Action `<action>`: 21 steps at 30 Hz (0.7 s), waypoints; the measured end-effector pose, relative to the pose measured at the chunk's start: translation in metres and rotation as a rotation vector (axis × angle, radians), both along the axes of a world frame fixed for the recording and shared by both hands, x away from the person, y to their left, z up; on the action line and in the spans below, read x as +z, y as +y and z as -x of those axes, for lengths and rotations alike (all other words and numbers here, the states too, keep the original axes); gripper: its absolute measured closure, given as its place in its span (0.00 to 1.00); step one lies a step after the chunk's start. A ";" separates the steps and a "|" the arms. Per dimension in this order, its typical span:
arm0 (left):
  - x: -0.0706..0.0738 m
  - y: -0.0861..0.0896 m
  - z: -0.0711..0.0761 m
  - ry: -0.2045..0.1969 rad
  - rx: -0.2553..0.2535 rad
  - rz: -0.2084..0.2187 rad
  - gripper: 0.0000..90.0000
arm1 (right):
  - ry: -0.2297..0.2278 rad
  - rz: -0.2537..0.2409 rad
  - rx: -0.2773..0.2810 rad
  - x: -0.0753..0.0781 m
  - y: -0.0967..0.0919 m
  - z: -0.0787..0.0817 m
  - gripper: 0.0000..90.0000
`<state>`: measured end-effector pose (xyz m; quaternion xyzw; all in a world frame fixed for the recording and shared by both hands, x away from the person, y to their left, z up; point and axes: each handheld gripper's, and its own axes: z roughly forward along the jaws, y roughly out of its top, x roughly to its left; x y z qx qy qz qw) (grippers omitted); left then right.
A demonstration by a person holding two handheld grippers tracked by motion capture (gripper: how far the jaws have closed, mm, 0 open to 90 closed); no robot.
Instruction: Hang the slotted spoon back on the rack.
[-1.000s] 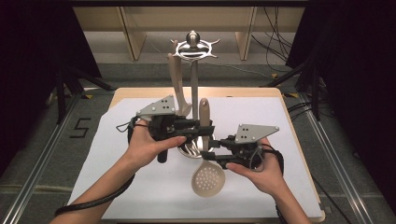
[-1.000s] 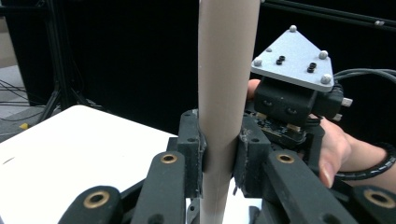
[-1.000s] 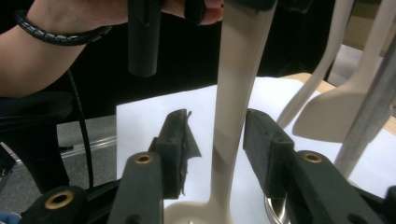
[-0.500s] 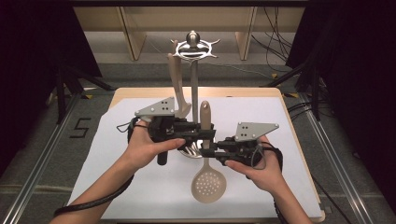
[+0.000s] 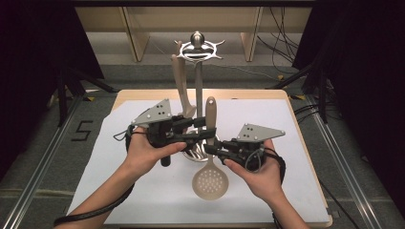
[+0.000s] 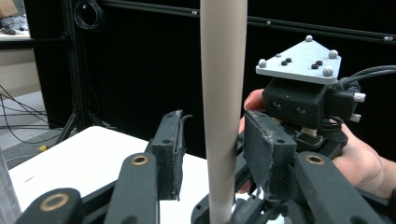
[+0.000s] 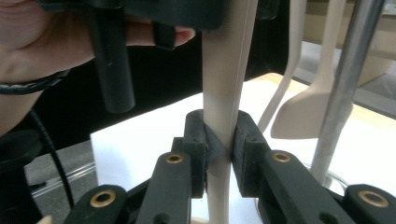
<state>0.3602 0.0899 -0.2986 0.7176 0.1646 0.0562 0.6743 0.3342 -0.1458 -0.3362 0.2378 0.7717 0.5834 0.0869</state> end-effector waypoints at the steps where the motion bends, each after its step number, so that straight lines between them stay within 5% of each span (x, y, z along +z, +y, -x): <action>1: -0.002 0.000 0.000 0.004 0.001 -0.006 0.66 | -0.024 0.013 -0.010 0.000 -0.001 -0.001 0.87; 3: -0.004 0.000 0.001 0.010 -0.001 -0.008 0.67 | 0.008 -0.003 0.001 0.000 0.001 0.000 0.87; 6: -0.005 -0.001 0.000 0.012 -0.011 -0.015 0.70 | -0.022 -0.006 -0.005 -0.001 0.002 -0.001 0.87; 8: -0.005 -0.001 0.000 0.017 -0.013 -0.014 0.73 | 0.013 -0.003 -0.001 -0.001 0.003 0.001 0.87; 21: -0.007 0.000 -0.001 0.043 -0.046 0.002 0.83 | 0.009 -0.009 0.004 -0.003 0.005 0.001 0.87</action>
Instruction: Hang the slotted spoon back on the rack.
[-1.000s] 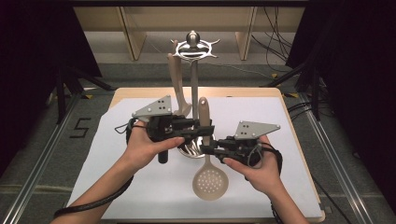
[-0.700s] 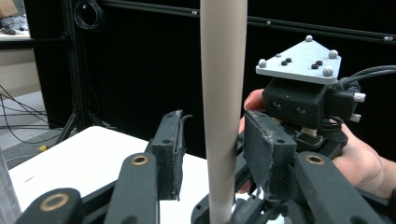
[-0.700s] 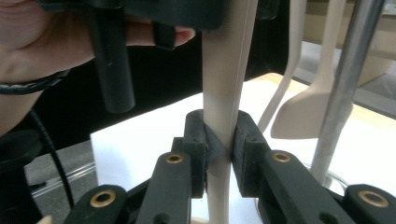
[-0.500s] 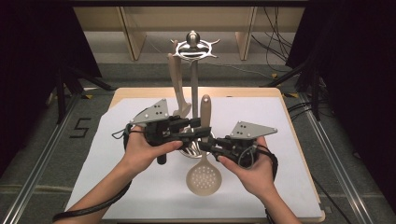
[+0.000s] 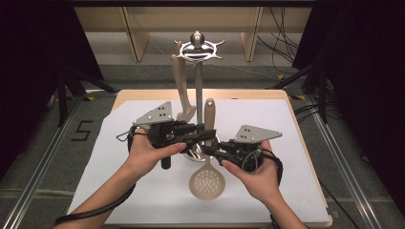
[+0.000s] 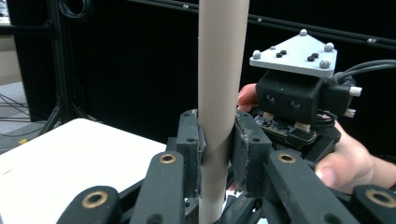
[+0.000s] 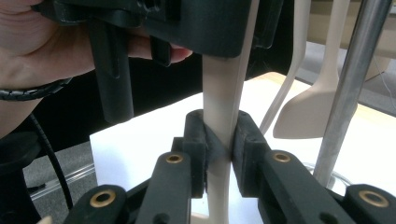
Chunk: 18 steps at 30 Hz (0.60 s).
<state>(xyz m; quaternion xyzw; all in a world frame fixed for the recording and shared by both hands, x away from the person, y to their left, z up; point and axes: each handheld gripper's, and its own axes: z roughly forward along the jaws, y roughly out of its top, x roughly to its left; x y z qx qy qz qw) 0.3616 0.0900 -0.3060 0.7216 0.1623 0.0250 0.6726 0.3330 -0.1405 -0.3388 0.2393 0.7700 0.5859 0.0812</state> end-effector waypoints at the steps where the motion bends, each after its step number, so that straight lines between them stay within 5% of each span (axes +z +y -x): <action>1: 0.001 0.001 0.000 -0.006 -0.004 -0.009 0.83 | 0.015 0.001 -0.006 0.000 0.001 0.002 0.87; 2: 0.001 0.002 0.001 -0.008 -0.007 -0.011 0.83 | -0.023 0.022 -0.001 0.000 0.000 0.000 0.87; 5: 0.003 0.005 0.000 -0.015 -0.008 -0.015 0.83 | -0.003 0.000 0.018 0.000 0.002 -0.001 0.76; 9: 0.007 0.010 -0.003 -0.033 0.006 -0.027 0.83 | -0.040 0.029 0.000 -0.001 -0.002 -0.002 0.71; 18: 0.010 0.015 -0.010 -0.042 0.032 -0.038 0.83 | -0.068 0.041 -0.050 -0.004 -0.013 -0.003 0.66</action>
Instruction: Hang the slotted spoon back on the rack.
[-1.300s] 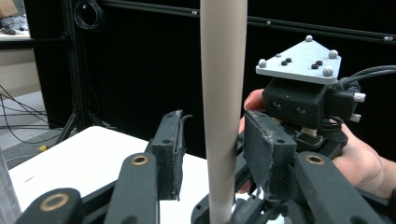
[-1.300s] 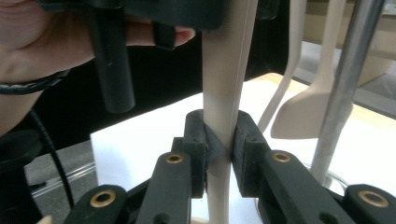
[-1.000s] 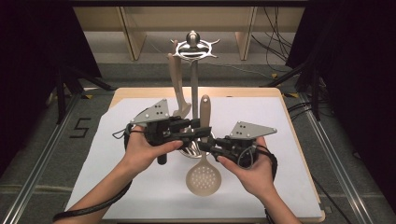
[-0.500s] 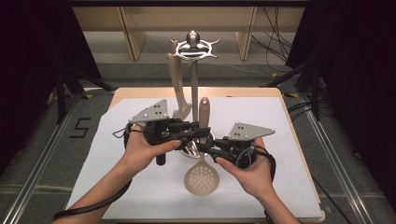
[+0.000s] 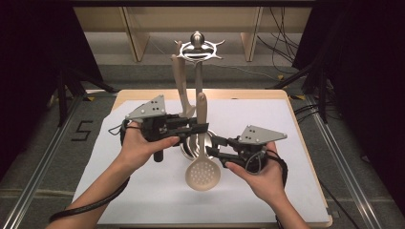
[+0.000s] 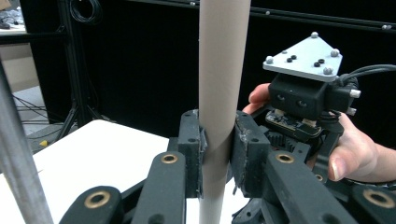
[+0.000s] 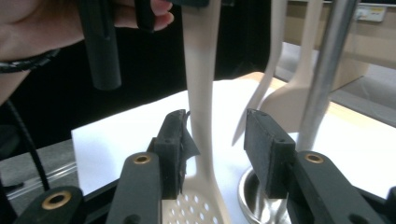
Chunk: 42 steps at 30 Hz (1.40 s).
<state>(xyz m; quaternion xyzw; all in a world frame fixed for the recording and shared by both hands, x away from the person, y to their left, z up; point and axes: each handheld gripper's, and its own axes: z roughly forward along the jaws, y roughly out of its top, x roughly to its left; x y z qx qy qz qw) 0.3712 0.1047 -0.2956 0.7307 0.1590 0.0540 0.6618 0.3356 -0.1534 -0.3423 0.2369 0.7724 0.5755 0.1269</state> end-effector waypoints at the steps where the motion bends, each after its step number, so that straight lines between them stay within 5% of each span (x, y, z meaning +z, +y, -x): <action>1: 0.000 0.001 -0.001 -0.001 0.002 -0.001 0.83 | 0.007 -0.001 -0.006 -0.001 -0.001 0.000 0.66; 5: 0.002 0.004 -0.002 -0.006 0.011 -0.002 0.83 | 0.031 0.008 -0.021 -0.003 -0.002 0.001 0.64; 6: 0.002 0.004 -0.003 -0.007 0.015 -0.003 0.83 | 0.003 0.012 -0.026 -0.004 -0.003 -0.001 0.63; 8: 0.003 0.005 -0.003 -0.006 0.022 0.005 0.83 | 0.031 0.024 -0.059 -0.005 -0.005 0.002 0.63; 14: 0.005 0.008 -0.005 -0.016 0.034 0.001 0.83 | 0.010 0.040 -0.080 -0.009 -0.012 -0.001 0.61; 15: 0.005 0.008 -0.005 -0.013 0.035 0.002 0.83 | 0.052 0.036 -0.100 -0.009 -0.013 0.002 0.61; 17: 0.006 0.009 -0.006 -0.016 0.038 0.001 0.83 | 0.018 0.037 -0.102 -0.011 -0.015 -0.001 0.61; 19: 0.007 0.009 -0.006 -0.017 0.039 -0.003 0.83 | 0.060 0.029 -0.112 -0.012 -0.016 0.001 0.60; 42: 0.015 0.008 -0.014 -0.020 0.051 -0.020 0.83 | 0.038 0.028 -0.145 -0.017 -0.024 -0.001 0.59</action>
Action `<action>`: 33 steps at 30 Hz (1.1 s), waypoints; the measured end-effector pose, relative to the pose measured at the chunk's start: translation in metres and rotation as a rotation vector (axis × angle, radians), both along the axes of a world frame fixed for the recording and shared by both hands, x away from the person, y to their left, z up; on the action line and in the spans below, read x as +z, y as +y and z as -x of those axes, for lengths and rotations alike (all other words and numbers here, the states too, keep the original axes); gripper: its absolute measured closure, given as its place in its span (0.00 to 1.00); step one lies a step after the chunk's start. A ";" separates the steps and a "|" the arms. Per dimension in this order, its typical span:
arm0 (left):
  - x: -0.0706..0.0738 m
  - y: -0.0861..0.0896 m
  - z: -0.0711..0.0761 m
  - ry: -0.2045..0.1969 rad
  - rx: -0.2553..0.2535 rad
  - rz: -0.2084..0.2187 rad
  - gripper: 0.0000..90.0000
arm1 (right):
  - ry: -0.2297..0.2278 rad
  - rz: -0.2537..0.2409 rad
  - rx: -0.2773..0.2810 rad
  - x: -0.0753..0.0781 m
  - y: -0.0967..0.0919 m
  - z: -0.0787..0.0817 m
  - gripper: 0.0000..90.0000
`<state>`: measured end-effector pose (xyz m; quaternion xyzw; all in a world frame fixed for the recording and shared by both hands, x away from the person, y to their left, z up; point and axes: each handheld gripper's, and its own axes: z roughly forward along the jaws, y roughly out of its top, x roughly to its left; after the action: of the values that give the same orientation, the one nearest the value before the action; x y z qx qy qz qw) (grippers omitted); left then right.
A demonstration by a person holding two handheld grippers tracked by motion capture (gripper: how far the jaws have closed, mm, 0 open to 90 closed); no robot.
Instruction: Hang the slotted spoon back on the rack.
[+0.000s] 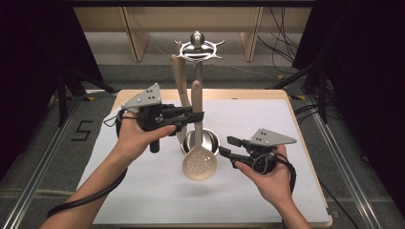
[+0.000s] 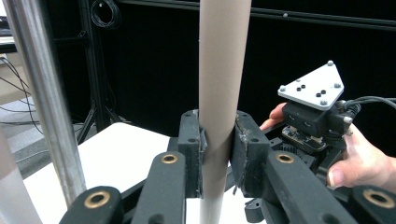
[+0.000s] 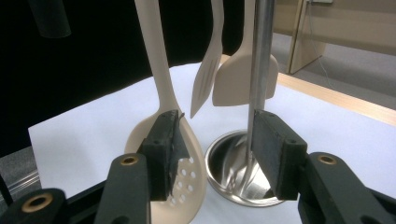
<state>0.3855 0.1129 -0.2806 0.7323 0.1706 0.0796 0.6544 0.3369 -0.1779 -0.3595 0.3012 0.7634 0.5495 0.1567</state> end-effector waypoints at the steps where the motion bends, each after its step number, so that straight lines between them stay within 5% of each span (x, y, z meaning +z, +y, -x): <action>1: 0.000 0.000 0.000 0.000 0.001 -0.001 0.83 | 0.009 0.003 -0.001 0.000 0.000 0.000 0.59; 33: 0.009 0.004 -0.012 -0.012 0.034 -0.016 0.83 | 0.036 -0.022 -0.012 -0.001 -0.002 -0.002 0.58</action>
<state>0.3976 0.1171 -0.2714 0.7341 0.1785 0.0967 0.6480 0.3389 -0.1796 -0.3604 0.3176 0.7580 0.5514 0.1429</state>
